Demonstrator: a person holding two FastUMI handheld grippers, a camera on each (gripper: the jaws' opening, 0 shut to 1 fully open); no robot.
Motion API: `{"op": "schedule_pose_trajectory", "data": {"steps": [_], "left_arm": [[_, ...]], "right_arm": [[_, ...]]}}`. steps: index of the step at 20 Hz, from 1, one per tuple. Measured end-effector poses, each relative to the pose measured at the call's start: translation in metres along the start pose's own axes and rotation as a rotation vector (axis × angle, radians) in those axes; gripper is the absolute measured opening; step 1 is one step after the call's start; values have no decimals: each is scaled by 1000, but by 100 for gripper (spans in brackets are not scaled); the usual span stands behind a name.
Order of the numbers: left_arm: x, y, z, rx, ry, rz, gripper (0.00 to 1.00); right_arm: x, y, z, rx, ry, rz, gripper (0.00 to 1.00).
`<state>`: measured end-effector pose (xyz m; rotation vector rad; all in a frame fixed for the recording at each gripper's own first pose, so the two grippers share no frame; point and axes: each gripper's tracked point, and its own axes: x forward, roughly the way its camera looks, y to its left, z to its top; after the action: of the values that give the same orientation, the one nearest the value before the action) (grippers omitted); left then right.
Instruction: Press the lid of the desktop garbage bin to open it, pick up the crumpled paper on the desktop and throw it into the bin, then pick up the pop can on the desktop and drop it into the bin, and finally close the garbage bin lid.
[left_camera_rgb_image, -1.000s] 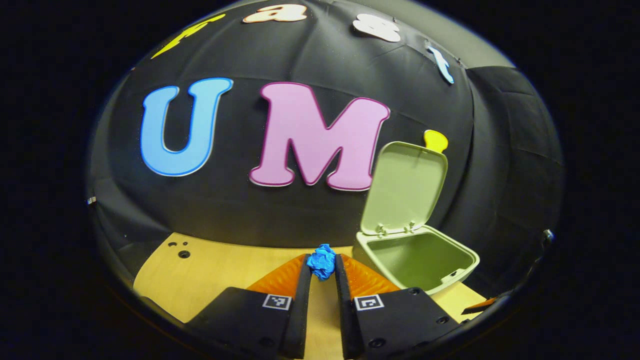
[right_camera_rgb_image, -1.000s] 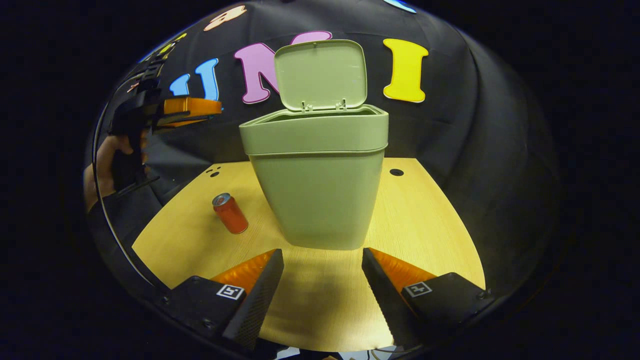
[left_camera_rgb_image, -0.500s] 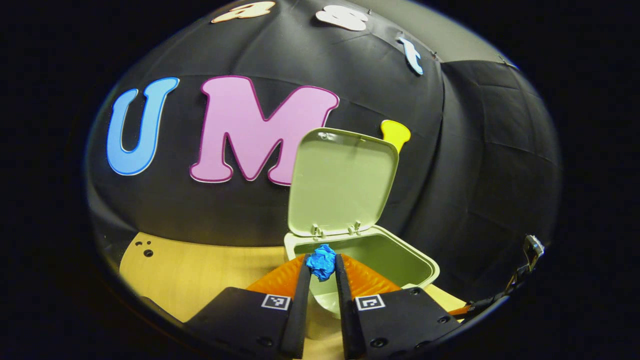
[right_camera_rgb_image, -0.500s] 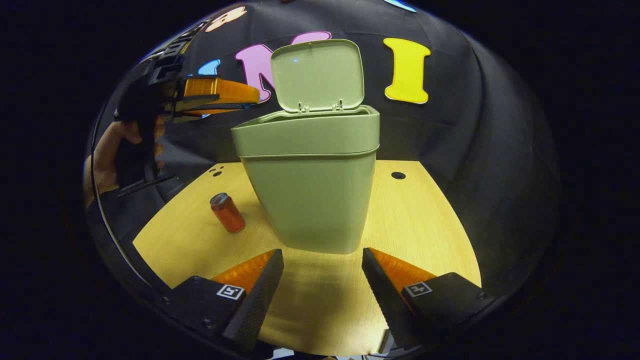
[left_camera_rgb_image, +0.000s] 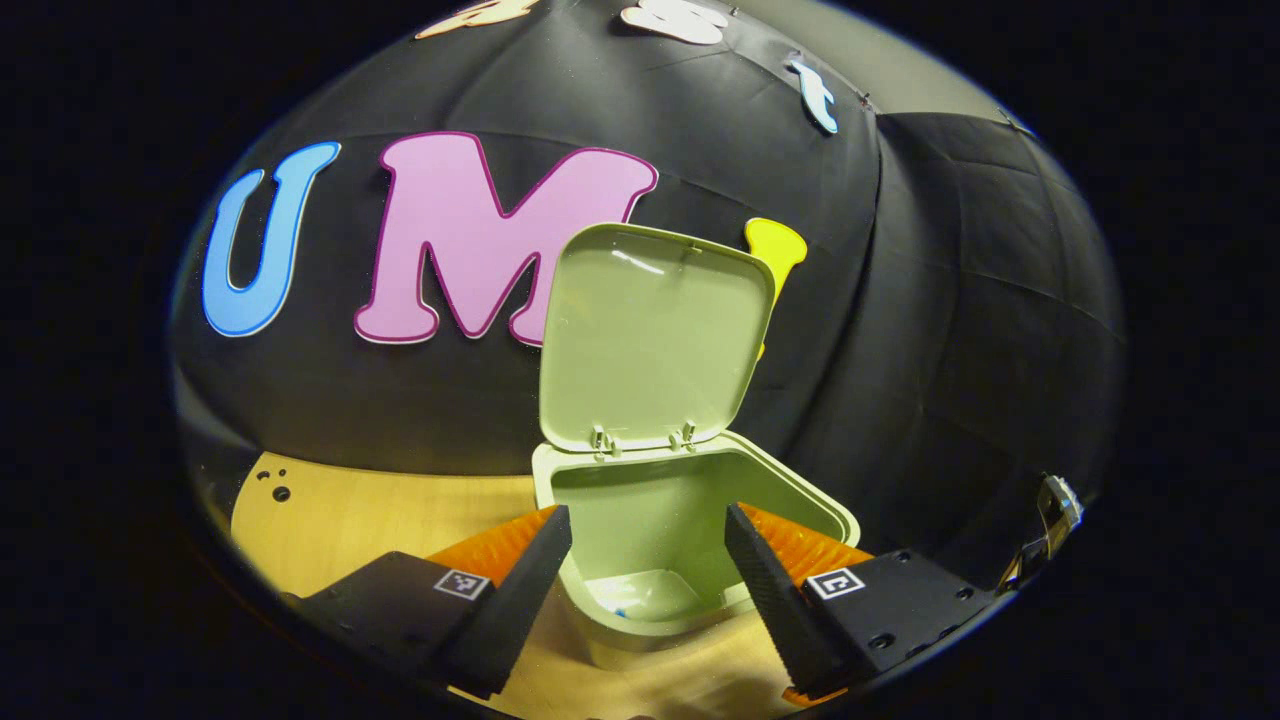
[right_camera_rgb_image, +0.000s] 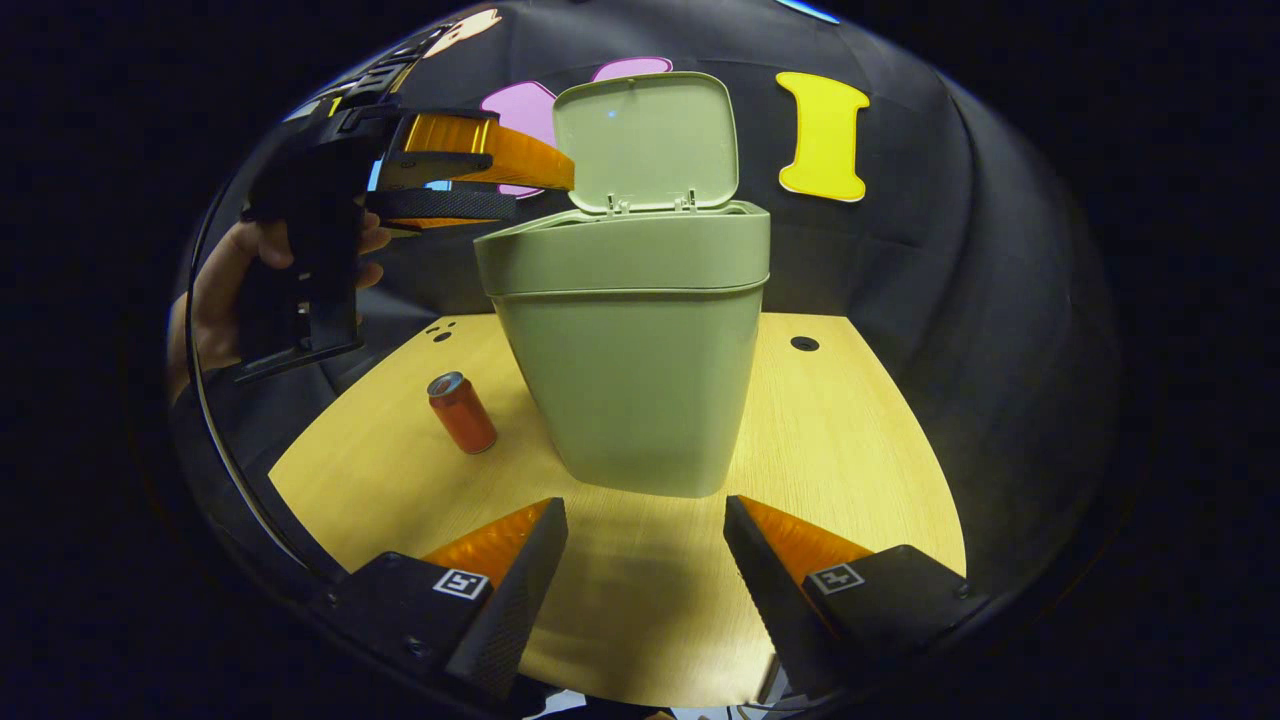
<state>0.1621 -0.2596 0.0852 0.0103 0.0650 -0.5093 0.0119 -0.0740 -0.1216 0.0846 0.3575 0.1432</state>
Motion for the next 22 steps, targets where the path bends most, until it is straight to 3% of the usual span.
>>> {"op": "schedule_pose_trajectory", "data": {"steps": [5,11,17,22], "left_arm": [[-36,50,8,-14,-65,120,96],[-114,144,-18,25,-47,334,96],[-196,205,-52,17,16,461,96],[-244,235,-77,-59,38,534,96]], "right_arm": [[2,23,-6,-28,12,30,99],[14,58,-1,-43,11,58,99],[44,110,-3,-84,31,107,99],[73,168,3,-145,33,187,99]]}}
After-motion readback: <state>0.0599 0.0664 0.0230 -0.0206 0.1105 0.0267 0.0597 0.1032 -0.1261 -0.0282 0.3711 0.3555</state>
